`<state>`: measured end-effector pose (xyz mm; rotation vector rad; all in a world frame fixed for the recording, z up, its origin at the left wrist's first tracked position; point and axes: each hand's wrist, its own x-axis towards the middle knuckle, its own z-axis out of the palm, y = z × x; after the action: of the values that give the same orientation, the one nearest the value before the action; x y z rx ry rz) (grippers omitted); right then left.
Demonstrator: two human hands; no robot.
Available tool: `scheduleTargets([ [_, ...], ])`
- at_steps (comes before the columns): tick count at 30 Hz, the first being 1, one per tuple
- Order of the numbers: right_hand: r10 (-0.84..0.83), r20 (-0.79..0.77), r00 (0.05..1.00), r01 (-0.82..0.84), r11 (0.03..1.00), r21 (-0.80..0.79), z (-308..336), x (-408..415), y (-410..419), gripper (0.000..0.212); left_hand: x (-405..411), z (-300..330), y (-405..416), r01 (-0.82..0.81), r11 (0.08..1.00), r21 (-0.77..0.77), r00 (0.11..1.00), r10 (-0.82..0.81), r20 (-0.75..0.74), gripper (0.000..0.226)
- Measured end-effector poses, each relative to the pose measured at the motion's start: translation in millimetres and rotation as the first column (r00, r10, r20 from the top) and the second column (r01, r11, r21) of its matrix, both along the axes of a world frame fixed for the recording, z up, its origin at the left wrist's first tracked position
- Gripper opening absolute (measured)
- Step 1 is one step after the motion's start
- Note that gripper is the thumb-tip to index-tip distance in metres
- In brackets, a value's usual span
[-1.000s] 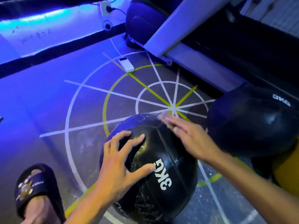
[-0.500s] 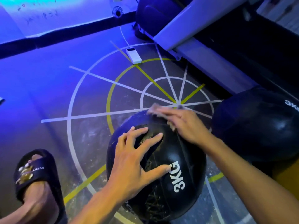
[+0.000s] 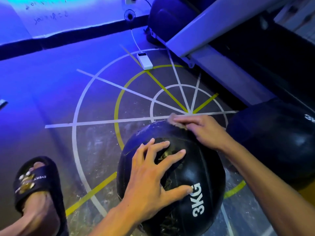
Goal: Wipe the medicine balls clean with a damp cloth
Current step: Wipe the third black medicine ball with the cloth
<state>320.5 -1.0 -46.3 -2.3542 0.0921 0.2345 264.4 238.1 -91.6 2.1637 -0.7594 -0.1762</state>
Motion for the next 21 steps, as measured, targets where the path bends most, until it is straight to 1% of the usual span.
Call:
scheduleTargets([
  [2,0.160,0.078,0.984,-0.163,0.986,0.039,6,-16,24,0.050,1,-1,1,-0.003,1.000,-0.001,1.000,0.003,0.001,0.076],
  [3,0.168,0.094,0.981,-0.172,0.984,0.041,5,-20,24,0.049,2,-1,2,0.003,1.000,0.004,1.000,-0.003,0.002,0.076],
  [4,0.127,0.098,0.987,-0.132,0.990,0.041,0,-19,14,0.049,3,-1,2,0.013,1.000,0.009,1.000,-0.013,-0.003,0.076],
  [6,-0.078,0.014,0.997,0.078,0.996,0.034,-13,-14,-19,0.049,5,2,2,0.046,0.999,0.012,0.998,-0.046,-0.032,0.076],
  [7,-0.164,-0.042,0.986,0.167,0.982,0.083,-18,-15,-34,0.049,8,4,2,0.069,0.998,0.009,0.996,-0.068,-0.052,0.077],
  [9,-0.299,-0.127,0.946,0.321,0.922,0.216,-25,-23,-52,0.048,16,5,4,0.116,0.993,-0.010,0.989,-0.116,-0.093,0.077],
  [11,-0.451,-0.120,0.885,0.464,0.822,0.331,-32,-35,-59,0.046,31,6,10,0.164,0.986,-0.033,0.978,-0.167,-0.124,0.077],
  [12,-0.532,-0.106,0.840,0.525,0.749,0.405,-34,-42,-60,0.045,40,8,13,0.200,0.979,-0.039,0.969,-0.203,-0.142,0.076],
  [13,-0.596,-0.095,0.797,0.562,0.674,0.480,-33,-49,-56,0.044,50,11,16,0.240,0.970,-0.040,0.956,-0.243,-0.161,0.076],
  [14,-0.644,-0.072,0.762,0.580,0.628,0.519,-32,-56,-51,0.042,59,14,18,0.283,0.959,-0.036,0.941,-0.285,-0.184,0.075],
  [15,-0.662,-0.029,0.749,0.573,0.625,0.529,-32,-64,-44,0.040,69,19,20,0.326,0.945,-0.030,0.921,-0.324,-0.215,0.075],
  [18,-0.637,0.130,0.759,0.520,0.715,0.467,-25,-85,-17,0.041,96,35,26,0.444,0.896,0.024,0.849,-0.412,-0.330,0.073],
  [20,-0.628,0.193,0.754,0.515,0.747,0.420,-20,-94,-6,0.042,106,43,26,0.489,0.868,0.086,0.834,-0.437,-0.337,0.070],
  [21,-0.608,0.232,0.759,0.501,0.773,0.389,-15,-98,1,0.043,106,45,24,0.477,0.874,0.096,0.844,-0.425,-0.327,0.067],
])
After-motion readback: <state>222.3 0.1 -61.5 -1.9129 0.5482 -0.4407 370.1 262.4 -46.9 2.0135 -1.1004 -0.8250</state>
